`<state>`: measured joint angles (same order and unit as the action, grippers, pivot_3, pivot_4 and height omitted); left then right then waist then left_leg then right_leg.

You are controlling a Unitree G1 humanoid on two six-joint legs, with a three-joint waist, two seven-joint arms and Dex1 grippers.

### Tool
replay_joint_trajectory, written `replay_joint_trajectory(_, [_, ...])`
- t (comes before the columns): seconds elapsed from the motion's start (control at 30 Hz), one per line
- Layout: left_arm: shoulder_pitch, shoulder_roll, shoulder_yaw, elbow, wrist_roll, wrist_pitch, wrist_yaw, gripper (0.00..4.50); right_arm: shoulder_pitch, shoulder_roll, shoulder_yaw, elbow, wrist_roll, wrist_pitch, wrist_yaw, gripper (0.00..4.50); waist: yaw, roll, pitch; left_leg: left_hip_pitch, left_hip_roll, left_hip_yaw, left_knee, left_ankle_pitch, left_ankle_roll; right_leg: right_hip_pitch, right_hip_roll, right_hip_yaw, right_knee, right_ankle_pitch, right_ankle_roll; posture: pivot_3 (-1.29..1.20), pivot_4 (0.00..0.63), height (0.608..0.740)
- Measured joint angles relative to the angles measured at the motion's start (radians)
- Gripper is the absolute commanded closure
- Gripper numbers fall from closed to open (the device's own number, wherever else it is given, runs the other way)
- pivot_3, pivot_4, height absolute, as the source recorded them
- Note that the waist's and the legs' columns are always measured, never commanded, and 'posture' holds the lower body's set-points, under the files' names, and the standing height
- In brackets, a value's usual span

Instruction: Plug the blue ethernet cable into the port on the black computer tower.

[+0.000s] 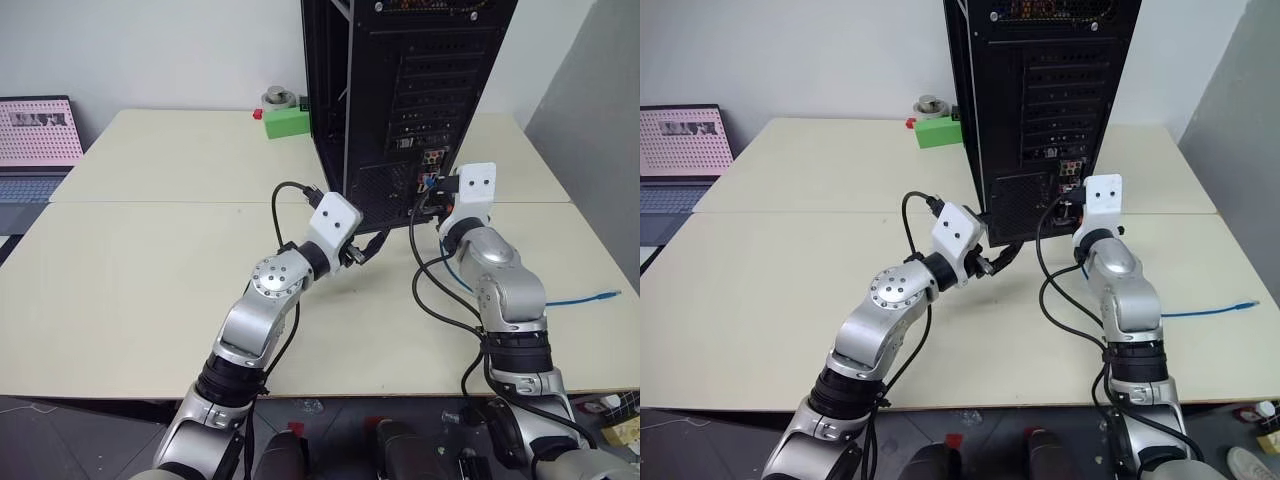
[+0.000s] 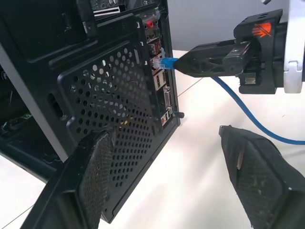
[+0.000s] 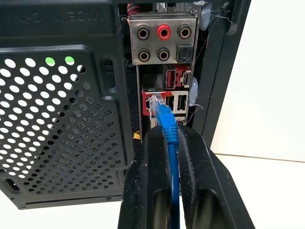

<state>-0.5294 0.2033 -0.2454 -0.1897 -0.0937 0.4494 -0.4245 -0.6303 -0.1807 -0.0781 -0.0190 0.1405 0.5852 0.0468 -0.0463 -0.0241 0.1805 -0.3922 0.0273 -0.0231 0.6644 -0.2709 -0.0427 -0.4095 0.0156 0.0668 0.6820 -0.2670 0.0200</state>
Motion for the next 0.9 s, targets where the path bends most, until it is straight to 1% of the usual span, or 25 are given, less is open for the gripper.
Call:
replay_joint_trajectory(0.27, [0.000, 0.000, 0.000, 0.000, 0.001, 0.000, 0.000, 0.84, -0.001, 0.008, 0.008, 0.001, -0.009, -0.004, -0.003, 4.50, -0.005, 0.000, 0.000, 0.000, 0.000, 0.000, 0.000, 0.000, 0.000, 0.000, 0.000, 0.000, 0.000, 0.000, 0.000, 0.00, 0.150, 0.740])
replay_joint_trajectory(0.57, [0.000, -0.003, 0.000, 0.000, 0.002, 0.000, 0.000, 0.84, 0.000, 0.006, 0.044, 0.002, -0.062, -0.021, -0.005, 4.50, -0.010, 0.000, 0.000, 0.000, 0.000, 0.000, 0.000, 0.000, 0.000, 0.000, 0.000, 0.001, 0.000, 0.000, 0.000, 0.00, 0.150, 0.740])
replay_joint_trajectory(0.9, [0.001, -0.005, 0.000, 0.000, 0.003, 0.000, 0.001, 0.84, 0.005, 0.031, 0.030, -0.020, -0.069, -0.005, -0.018, 4.50, -0.010, 0.000, 0.000, 0.000, 0.000, 0.000, -0.001, 0.000, 0.000, -0.001, 0.000, 0.001, 0.000, 0.000, 0.000, 0.00, 0.150, 0.740])
